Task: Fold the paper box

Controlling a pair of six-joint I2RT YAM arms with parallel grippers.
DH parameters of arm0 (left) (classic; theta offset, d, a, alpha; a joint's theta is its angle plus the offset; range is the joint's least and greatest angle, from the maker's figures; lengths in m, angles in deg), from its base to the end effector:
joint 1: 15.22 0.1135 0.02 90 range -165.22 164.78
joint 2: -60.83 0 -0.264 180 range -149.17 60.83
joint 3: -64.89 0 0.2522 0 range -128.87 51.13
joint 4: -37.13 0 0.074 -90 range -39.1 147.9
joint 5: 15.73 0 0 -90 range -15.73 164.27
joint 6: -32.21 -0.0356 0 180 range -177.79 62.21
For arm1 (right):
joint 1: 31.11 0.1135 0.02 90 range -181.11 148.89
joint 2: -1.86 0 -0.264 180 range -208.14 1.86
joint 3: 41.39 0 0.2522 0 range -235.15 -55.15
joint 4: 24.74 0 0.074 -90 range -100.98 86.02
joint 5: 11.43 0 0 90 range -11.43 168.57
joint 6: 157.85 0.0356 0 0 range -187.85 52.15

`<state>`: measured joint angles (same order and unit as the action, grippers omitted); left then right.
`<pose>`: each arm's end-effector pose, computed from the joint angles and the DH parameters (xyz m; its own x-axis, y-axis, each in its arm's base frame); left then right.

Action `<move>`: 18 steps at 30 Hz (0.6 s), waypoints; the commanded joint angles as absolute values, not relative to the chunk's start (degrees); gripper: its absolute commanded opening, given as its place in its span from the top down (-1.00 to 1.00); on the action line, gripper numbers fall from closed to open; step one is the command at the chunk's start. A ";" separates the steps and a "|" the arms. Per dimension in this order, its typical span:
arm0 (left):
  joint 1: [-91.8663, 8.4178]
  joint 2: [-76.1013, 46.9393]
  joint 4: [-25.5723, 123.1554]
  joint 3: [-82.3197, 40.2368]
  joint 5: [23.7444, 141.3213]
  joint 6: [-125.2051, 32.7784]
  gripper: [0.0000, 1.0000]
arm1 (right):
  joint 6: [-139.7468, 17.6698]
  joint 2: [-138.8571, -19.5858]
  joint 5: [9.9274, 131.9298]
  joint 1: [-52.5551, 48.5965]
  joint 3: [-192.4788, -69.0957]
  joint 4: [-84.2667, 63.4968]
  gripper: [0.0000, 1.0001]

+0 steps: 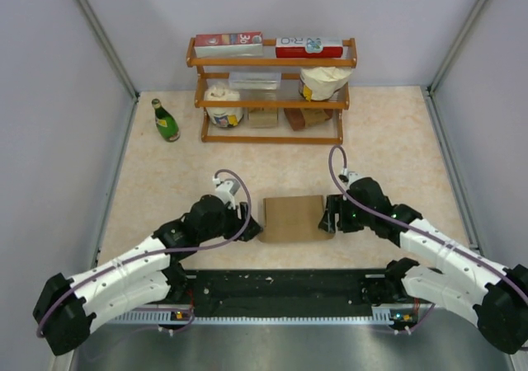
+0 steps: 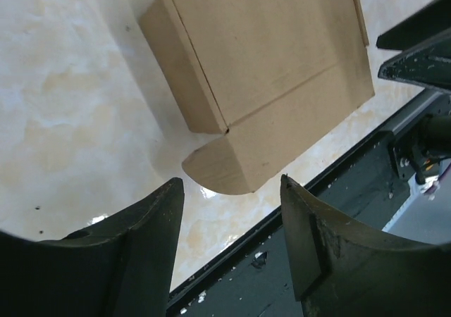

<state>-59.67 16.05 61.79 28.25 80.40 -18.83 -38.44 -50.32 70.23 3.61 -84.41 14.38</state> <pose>0.1217 -0.1247 0.2045 -0.7788 -0.1118 -0.6172 0.3481 0.7416 -0.5735 0.1448 0.1066 0.2004 -0.8501 0.0020 -0.5266 -0.2588 0.8693 0.4211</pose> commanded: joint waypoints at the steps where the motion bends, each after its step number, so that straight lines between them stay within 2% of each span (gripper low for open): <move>1: -64.61 12.50 57.75 26.26 75.95 -17.89 -0.23 | -37.09 -50.87 69.87 5.98 -84.42 9.76 -0.34; 7: -68.04 5.55 57.22 24.15 72.08 -17.01 -0.24 | -36.57 -52.02 70.92 7.65 -83.72 9.59 -0.34; 18: -69.01 1.94 55.38 22.74 71.99 -16.84 -0.24 | -35.69 -53.42 69.61 7.65 -82.49 8.44 -0.29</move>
<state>-68.52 3.20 58.69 25.30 72.86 -17.13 -36.26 -52.62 70.25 7.02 -82.55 10.84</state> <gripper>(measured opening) 0.620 0.654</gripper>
